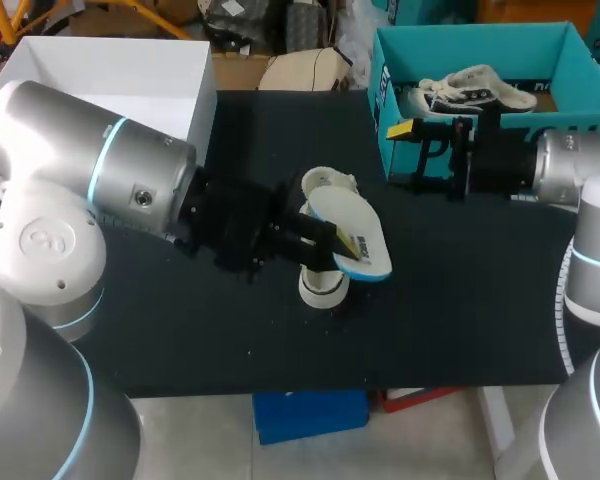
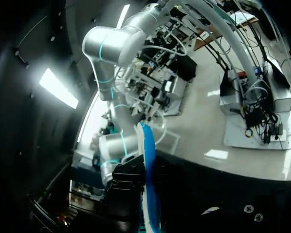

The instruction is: Take the shoe out of the shoebox, open the shoe tongue, remove and reinsert the insole, then place the shoe into the shoebox

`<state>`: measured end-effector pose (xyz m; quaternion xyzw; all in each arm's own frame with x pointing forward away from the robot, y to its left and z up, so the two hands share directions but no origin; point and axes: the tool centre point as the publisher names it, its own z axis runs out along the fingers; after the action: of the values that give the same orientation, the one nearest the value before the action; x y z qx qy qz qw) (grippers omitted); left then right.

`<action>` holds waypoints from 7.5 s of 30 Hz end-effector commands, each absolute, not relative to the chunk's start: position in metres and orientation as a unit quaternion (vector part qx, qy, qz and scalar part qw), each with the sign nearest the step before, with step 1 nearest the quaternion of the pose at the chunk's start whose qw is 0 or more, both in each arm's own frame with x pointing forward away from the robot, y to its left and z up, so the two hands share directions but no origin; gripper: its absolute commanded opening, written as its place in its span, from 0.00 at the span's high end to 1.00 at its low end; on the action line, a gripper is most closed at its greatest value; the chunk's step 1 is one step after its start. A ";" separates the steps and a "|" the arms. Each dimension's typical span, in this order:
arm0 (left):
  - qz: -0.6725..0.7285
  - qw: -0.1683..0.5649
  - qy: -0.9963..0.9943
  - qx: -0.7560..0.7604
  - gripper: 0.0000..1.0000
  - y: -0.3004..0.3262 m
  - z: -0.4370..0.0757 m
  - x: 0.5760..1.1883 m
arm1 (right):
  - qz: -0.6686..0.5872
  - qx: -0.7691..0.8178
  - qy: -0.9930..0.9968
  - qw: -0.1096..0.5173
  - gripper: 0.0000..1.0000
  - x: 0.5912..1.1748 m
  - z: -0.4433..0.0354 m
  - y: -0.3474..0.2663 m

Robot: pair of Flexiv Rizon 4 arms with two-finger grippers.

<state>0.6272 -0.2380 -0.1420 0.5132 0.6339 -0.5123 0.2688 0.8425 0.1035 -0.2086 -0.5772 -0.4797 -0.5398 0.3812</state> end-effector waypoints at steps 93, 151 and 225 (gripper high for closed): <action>-0.446 0.471 0.453 0.612 1.00 -0.226 -0.255 0.753 | -0.457 -0.483 -0.605 0.437 0.00 0.828 -0.222 0.107; -0.446 0.471 0.453 0.612 1.00 -0.226 -0.255 0.753 | -0.479 -0.555 -0.542 0.412 0.73 0.834 -0.255 0.171; 0.063 0.017 0.698 0.713 0.00 -0.231 -0.201 0.740 | -0.475 -0.556 -0.546 0.408 1.00 0.834 -0.256 0.172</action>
<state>0.7401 -0.2275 -0.2017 0.7156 0.6916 -0.0215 0.0961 0.8334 0.1706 -0.2561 -0.5557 -0.5464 -0.4751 0.4086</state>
